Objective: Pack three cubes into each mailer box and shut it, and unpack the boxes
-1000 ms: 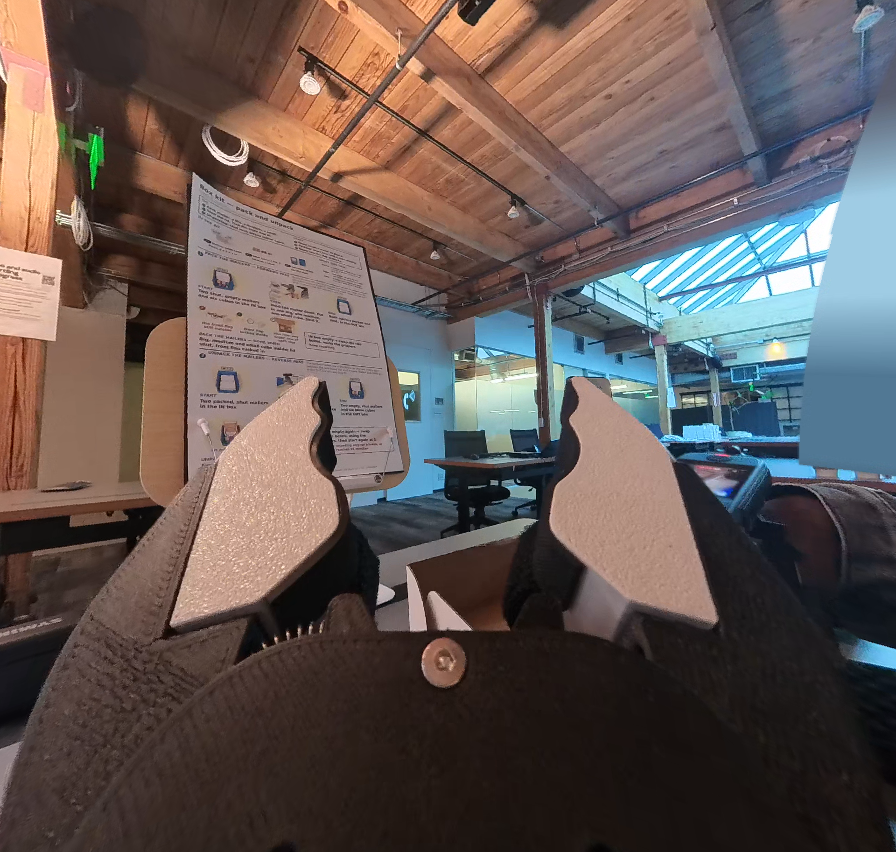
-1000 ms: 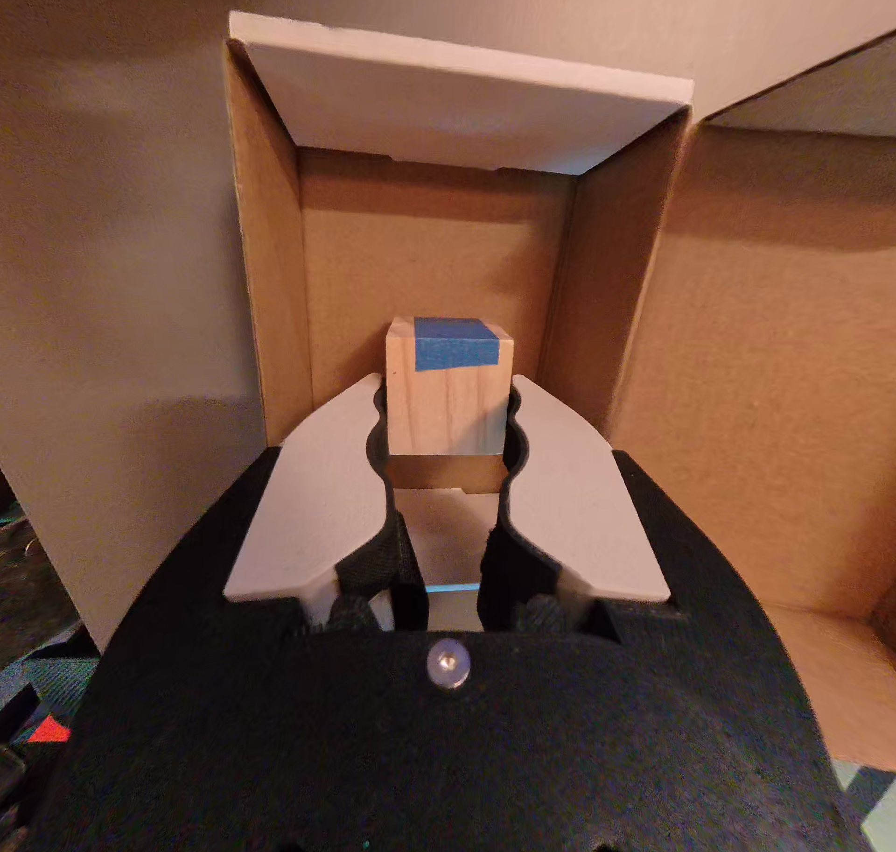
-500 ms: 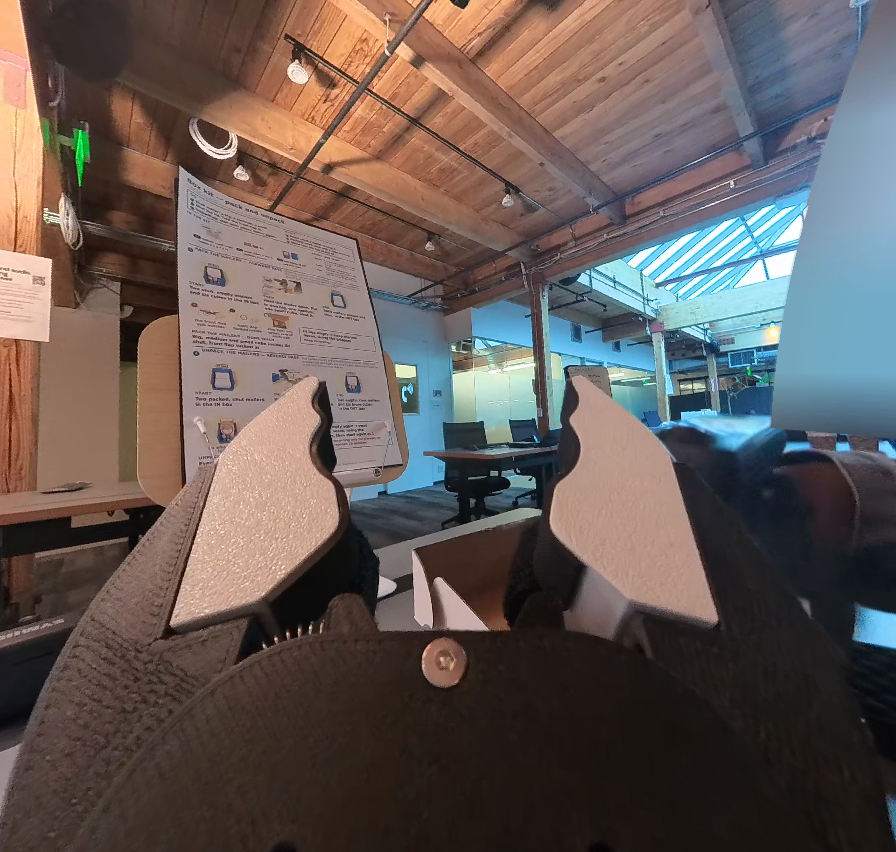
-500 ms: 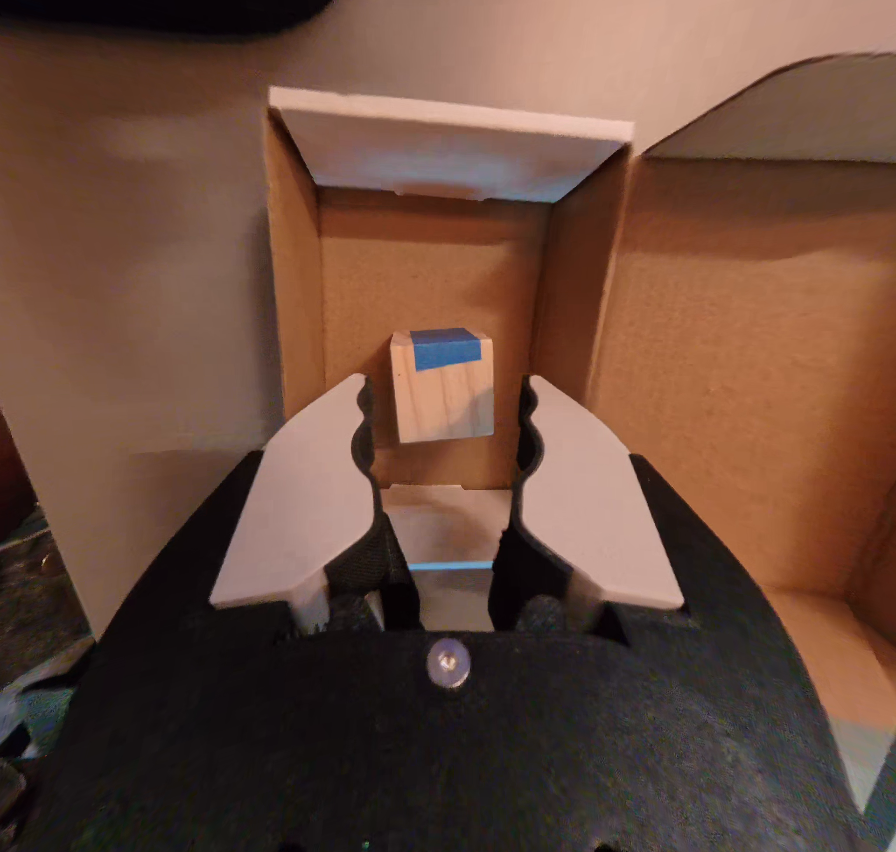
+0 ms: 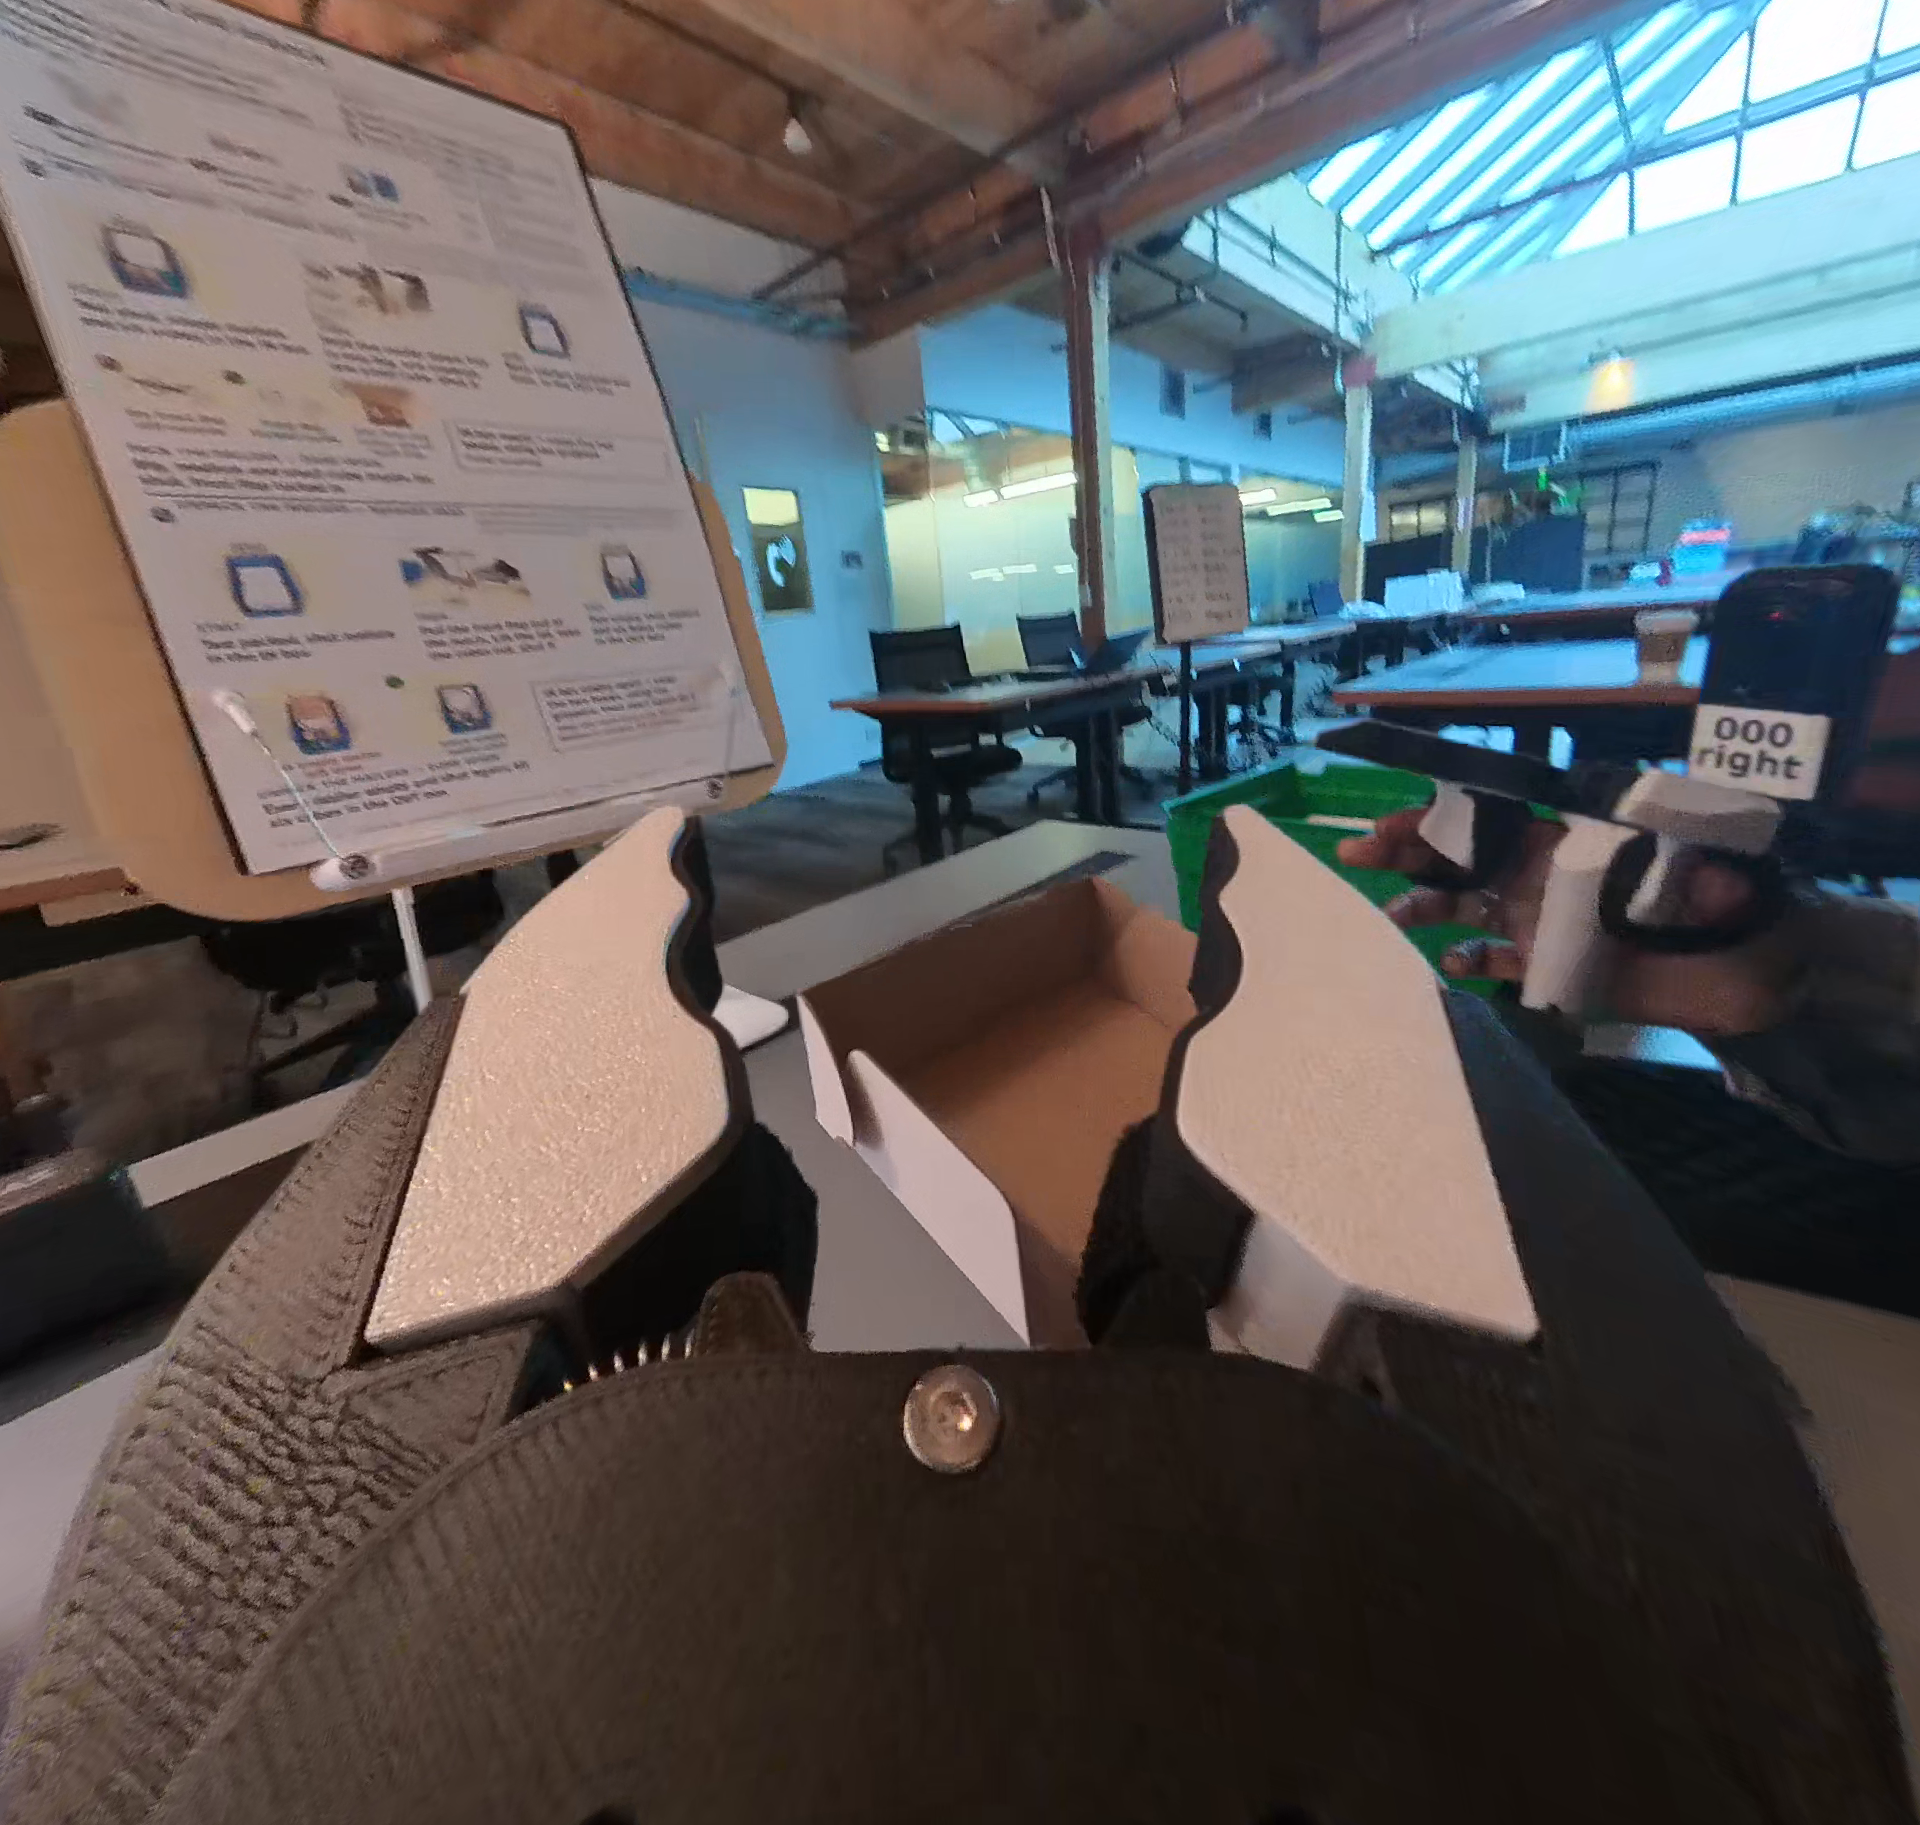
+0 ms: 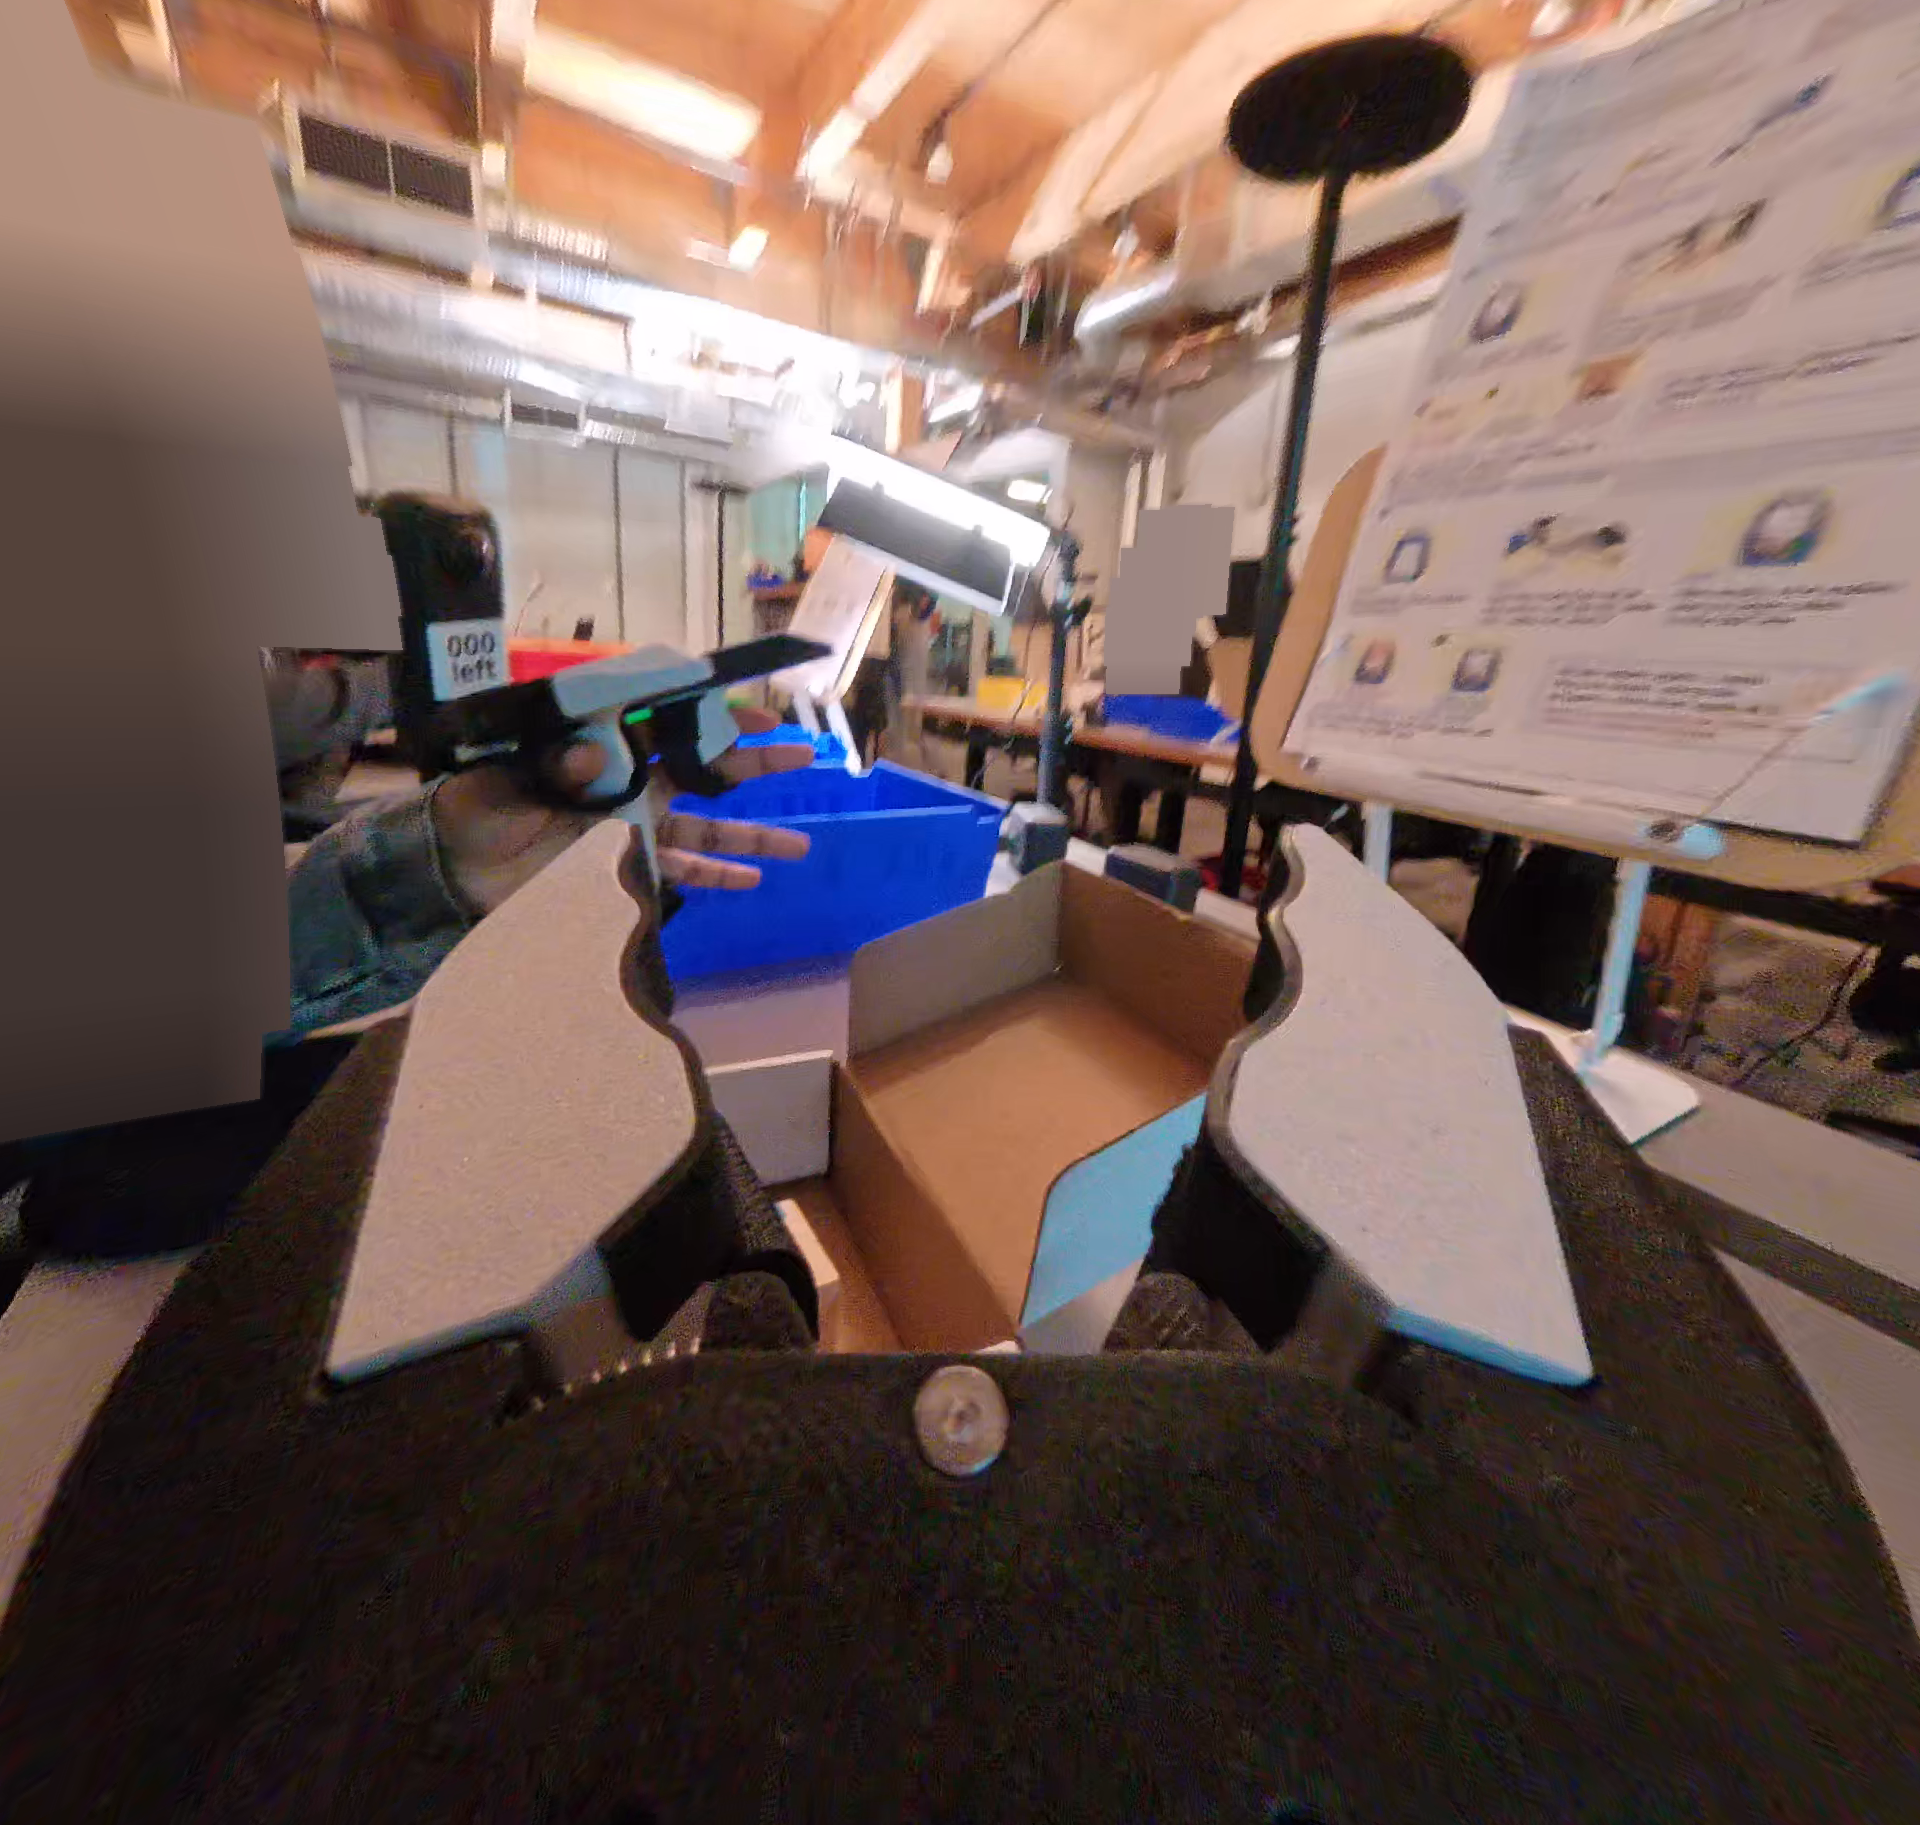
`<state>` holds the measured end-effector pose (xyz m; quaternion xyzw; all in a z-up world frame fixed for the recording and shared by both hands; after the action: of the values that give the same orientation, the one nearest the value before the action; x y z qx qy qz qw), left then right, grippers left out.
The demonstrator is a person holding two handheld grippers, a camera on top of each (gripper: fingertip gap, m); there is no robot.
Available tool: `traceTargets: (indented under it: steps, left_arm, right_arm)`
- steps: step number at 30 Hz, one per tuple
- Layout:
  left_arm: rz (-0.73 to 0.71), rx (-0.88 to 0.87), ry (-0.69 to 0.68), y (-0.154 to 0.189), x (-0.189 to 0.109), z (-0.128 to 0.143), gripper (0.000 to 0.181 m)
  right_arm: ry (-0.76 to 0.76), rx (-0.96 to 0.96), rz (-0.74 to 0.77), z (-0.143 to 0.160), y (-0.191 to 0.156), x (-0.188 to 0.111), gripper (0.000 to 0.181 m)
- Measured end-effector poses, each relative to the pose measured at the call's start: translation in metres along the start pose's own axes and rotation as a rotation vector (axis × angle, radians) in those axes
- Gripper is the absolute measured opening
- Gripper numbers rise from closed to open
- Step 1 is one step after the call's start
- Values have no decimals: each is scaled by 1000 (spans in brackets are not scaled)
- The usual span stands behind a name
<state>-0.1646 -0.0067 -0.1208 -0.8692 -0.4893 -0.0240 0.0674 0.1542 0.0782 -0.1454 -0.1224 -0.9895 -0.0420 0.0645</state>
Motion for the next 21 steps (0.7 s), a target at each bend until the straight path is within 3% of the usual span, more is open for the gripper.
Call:
traceTargets:
  steps: [2,4,8,11,13,14,17,21]
  left_arm:
    - [30,21,-44,2,-4,-8,88]
    - [80,8,-115,0,-15,-21,74]
    - [54,-30,-571,-44,-52,-44,72]
    - [-180,9,-973,-102,-89,-51,74]
    - [-277,-48,-1294,-141,-111,-41,72]
    - [-304,-103,-1423,-159,-119,-33,61]
    - [-378,-242,-1700,-203,-137,0,51]
    - [-458,-296,-1842,-228,-144,30,50]
  right_arm:
    - [52,8,12,4,1,-8,110]
    - [85,23,23,3,2,-11,110]
    - [108,7,38,0,1,-13,108]
    - [89,-4,31,1,-1,-11,108]
    - [73,-14,20,2,-3,-9,108]
    - [67,-22,15,3,-4,-8,108]
    - [50,-49,6,3,-7,-7,109]
    - [50,-63,7,3,-8,-7,107]
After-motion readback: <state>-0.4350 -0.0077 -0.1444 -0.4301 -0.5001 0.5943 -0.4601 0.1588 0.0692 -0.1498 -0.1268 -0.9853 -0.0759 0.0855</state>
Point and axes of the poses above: each gripper's, where its closed fingertips meet, x out along the fingers, z out of its underside, y = z × x across the jaws, the point moved 10 cm from there along -x, back along the fingers, and after that the axes turned 11 degrees about -y, right-handed, at the moved point
